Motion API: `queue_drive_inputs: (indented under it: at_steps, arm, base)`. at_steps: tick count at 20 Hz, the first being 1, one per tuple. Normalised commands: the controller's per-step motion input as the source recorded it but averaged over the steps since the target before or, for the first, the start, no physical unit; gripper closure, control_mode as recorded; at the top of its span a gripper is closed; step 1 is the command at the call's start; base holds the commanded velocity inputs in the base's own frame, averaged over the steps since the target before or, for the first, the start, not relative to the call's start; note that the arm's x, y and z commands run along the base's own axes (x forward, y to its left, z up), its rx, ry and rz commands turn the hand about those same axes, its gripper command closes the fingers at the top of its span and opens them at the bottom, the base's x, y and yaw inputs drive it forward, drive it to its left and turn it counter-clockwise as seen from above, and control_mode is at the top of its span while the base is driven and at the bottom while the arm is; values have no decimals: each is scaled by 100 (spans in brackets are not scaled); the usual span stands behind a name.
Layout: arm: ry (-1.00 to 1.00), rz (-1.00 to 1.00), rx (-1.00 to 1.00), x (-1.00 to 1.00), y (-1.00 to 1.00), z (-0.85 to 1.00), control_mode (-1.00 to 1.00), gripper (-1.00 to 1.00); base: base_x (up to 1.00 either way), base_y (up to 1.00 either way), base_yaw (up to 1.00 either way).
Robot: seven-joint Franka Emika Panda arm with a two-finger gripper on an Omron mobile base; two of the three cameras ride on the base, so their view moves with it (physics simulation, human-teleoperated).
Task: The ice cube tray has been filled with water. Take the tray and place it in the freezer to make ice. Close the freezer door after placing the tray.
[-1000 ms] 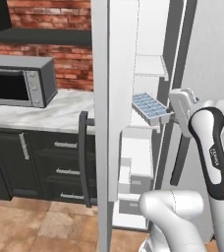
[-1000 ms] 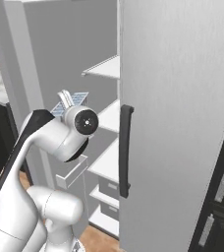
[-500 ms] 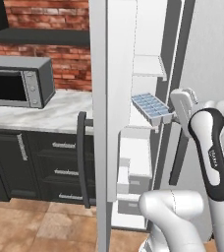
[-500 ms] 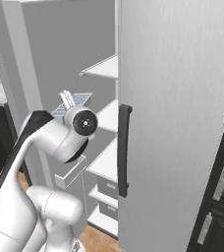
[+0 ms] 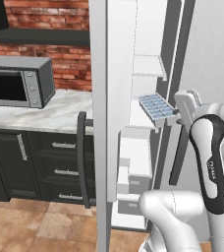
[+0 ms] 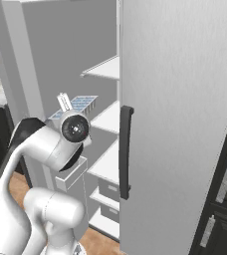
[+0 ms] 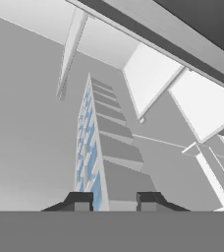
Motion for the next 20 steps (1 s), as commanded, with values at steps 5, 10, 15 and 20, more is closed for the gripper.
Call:
queue_drive_inputs:
  at_steps: [5, 10, 15, 20]
  arm:
    - [-3, 0, 0, -36, 0, 43, -100, 100]
    - [-2, 0, 1, -10, -5, 45, -100, 100]
    - [0, -5, 2, 6, -4, 32, -100, 100]
    - [0, -12, 0, 10, -12, 14, -100, 100]
  base:
    - [0, 0, 0]
    - [0, 0, 0]
    - [0, 0, 0]
    - [0, 0, 0]
